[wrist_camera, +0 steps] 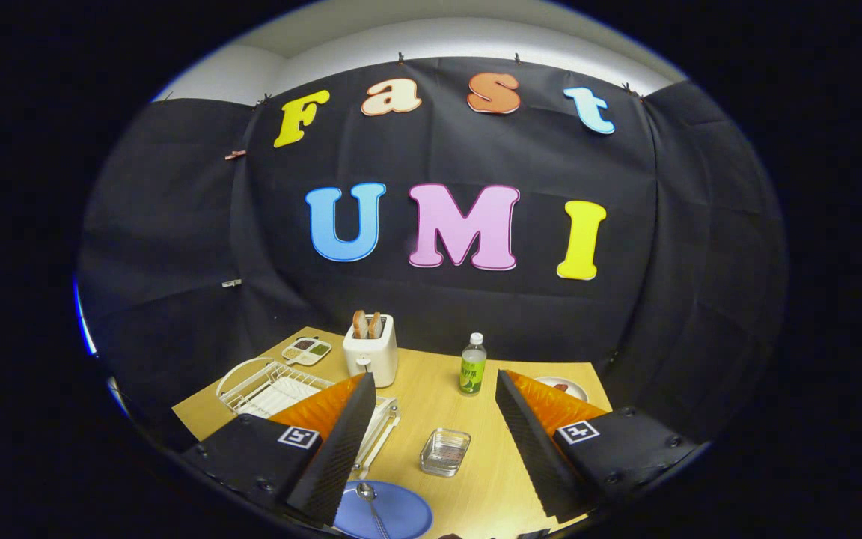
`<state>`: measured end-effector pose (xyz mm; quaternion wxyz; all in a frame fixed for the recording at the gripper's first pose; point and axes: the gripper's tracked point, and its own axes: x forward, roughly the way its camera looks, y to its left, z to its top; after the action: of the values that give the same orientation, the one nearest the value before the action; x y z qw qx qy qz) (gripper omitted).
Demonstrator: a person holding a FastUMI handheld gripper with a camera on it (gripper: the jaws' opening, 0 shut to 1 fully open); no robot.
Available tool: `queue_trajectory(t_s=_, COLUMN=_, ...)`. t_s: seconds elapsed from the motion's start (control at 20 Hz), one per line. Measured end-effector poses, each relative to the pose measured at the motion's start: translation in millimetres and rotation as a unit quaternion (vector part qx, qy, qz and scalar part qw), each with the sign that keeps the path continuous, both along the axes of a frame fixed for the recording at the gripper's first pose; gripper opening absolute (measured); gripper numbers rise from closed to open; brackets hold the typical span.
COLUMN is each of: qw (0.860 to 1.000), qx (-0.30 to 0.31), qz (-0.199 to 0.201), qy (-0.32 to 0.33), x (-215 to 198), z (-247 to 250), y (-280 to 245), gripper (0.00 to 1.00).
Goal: Take the plate from the dish rack, then take the spoon from the basket and place it into the plate.
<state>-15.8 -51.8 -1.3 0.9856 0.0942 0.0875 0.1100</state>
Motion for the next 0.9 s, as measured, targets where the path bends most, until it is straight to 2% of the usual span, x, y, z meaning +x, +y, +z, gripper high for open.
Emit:
queue_trajectory(t_s=0.15, qw=1.0, qx=-0.008, qz=0.004, qy=-0.011, x=-2.2, z=14.6, y=-13.5, gripper=0.99)
queue_trajectory(t_s=0.35, qw=1.0, qx=0.014, qz=0.02, qy=-0.016, x=-8.9, z=21.8, y=-22.8, gripper=0.99)
queue_trajectory(t_s=0.9, qw=0.998, qx=0.018, qz=0.06, qy=-0.024, x=-32.6, z=11.2, y=-48.6, gripper=0.99)
